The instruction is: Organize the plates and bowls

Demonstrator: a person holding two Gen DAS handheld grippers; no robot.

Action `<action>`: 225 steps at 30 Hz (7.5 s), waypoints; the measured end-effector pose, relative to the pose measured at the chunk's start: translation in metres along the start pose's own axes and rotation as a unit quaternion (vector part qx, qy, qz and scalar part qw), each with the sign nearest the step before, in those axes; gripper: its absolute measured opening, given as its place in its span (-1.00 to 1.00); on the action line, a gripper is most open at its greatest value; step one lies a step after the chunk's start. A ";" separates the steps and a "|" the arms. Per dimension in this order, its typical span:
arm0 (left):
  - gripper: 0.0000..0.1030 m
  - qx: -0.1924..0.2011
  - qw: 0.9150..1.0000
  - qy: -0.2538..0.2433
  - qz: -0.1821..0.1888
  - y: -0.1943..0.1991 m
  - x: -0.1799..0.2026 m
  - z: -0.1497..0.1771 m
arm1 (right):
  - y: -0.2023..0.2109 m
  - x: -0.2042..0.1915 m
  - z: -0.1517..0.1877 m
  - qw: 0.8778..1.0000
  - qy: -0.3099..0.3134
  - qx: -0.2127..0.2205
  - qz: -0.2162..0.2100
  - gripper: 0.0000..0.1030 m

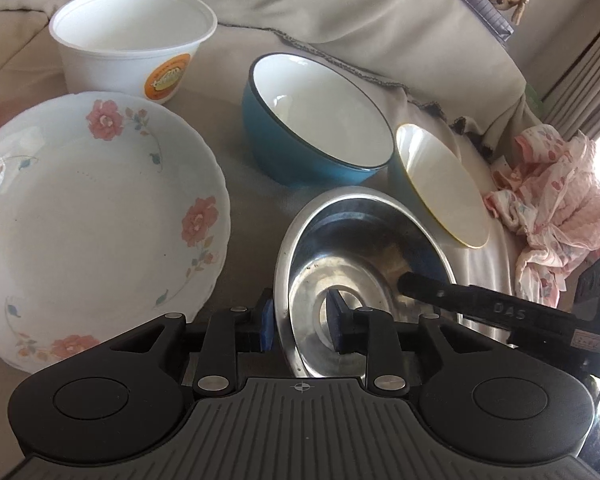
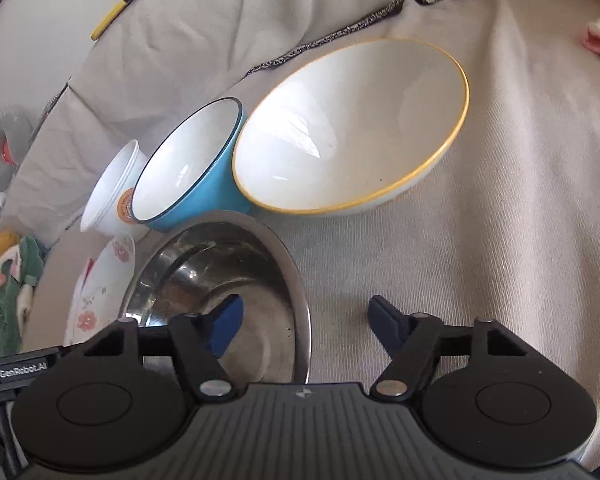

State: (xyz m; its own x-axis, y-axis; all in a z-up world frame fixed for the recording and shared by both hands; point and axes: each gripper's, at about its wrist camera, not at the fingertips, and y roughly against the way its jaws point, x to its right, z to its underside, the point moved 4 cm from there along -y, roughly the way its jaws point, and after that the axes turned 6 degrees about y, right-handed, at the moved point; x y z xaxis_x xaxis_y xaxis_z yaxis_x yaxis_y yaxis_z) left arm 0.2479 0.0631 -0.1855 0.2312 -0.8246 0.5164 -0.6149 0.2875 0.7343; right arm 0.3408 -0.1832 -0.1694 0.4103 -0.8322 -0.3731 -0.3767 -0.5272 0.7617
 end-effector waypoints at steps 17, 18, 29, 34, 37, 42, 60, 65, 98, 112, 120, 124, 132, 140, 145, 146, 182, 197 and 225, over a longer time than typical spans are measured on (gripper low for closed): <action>-0.43 0.100 0.993 0.029 0.061 0.087 -0.035 -0.023 | 0.031 -0.110 -0.013 0.990 0.136 0.034 0.014 -0.17; -0.43 0.109 0.992 0.033 0.052 0.094 -0.044 -0.027 | 0.026 -0.123 -0.016 0.988 0.150 0.032 0.008 -0.17; -0.33 0.151 0.983 0.086 -0.055 0.110 -0.131 -0.053 | -0.069 -0.212 -0.019 0.975 0.219 -0.029 -0.031 -0.20; -0.34 0.127 0.985 0.090 -0.072 0.094 -0.145 -0.048 | -0.082 -0.214 -0.012 0.972 0.234 -0.031 -0.019 -0.21; -0.34 0.144 0.983 0.082 -0.085 0.098 -0.146 -0.048 | -0.081 -0.211 -0.014 0.972 0.231 -0.030 -0.027 -0.21; -0.37 0.171 0.976 0.057 -0.119 0.120 -0.145 -0.045 | -0.070 -0.204 -0.021 0.976 0.216 -0.008 -0.036 -0.20; -0.26 0.120 0.978 0.150 -0.083 0.107 -0.172 -0.025 | -0.091 -0.175 -0.024 0.988 0.150 -0.023 -0.028 -0.14; -0.31 0.117 0.978 0.155 -0.081 0.093 -0.175 -0.030 | -0.102 -0.178 -0.030 0.988 0.146 -0.028 -0.038 -0.14; -0.04 0.088 0.982 0.151 -0.067 0.075 -0.159 -0.043 | -0.075 -0.176 0.002 0.990 0.135 -0.026 -0.031 -0.09; -0.15 0.160 0.977 0.104 -0.098 0.116 -0.142 -0.048 | -0.047 -0.162 -0.003 0.987 0.158 0.014 -0.023 -0.09; -0.15 0.196 0.979 0.063 0.007 0.134 -0.058 -0.085 | 0.055 -0.097 -0.047 0.980 0.142 0.141 0.018 -0.09; -0.15 0.125 0.991 0.040 0.039 0.086 -0.009 -0.085 | 0.093 -0.034 -0.065 0.976 0.083 0.187 0.078 -0.09; -0.15 0.013 0.999 0.001 0.039 0.004 0.039 -0.041 | 0.084 0.072 -0.036 0.978 -0.018 0.158 0.138 -0.09; -0.15 -0.030 0.998 -0.013 0.045 -0.024 0.054 -0.021 | 0.062 0.100 -0.027 0.979 -0.047 0.152 0.128 -0.09; -0.15 0.006 0.997 0.019 0.072 -0.046 0.076 -0.049 | 0.055 0.100 -0.063 0.978 -0.024 0.183 0.100 -0.09; -0.15 0.012 0.997 0.024 0.066 -0.052 0.078 -0.053 | 0.046 0.103 -0.072 0.980 -0.025 0.177 0.092 -0.09; -0.23 -0.015 1.000 0.003 0.018 -0.003 0.020 0.001 | 0.011 -0.007 0.012 0.999 0.021 0.018 -0.018 -0.51; -0.23 0.009 1.000 -0.001 0.007 0.016 0.017 -0.010 | 0.012 -0.018 0.018 0.999 0.030 0.020 -0.018 -0.47; -0.27 0.114 0.975 0.167 -0.092 0.115 -0.152 -0.010 | -0.024 -0.200 -0.045 0.977 0.208 -0.046 -0.022 0.14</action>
State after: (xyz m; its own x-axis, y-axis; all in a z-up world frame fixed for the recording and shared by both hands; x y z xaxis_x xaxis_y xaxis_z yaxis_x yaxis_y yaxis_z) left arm 0.1497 0.2268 -0.1749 0.5624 -0.6366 0.5277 -0.6831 0.0020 0.7304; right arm 0.3046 0.0038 -0.0890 0.7335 -0.6570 -0.1742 -0.2828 -0.5280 0.8008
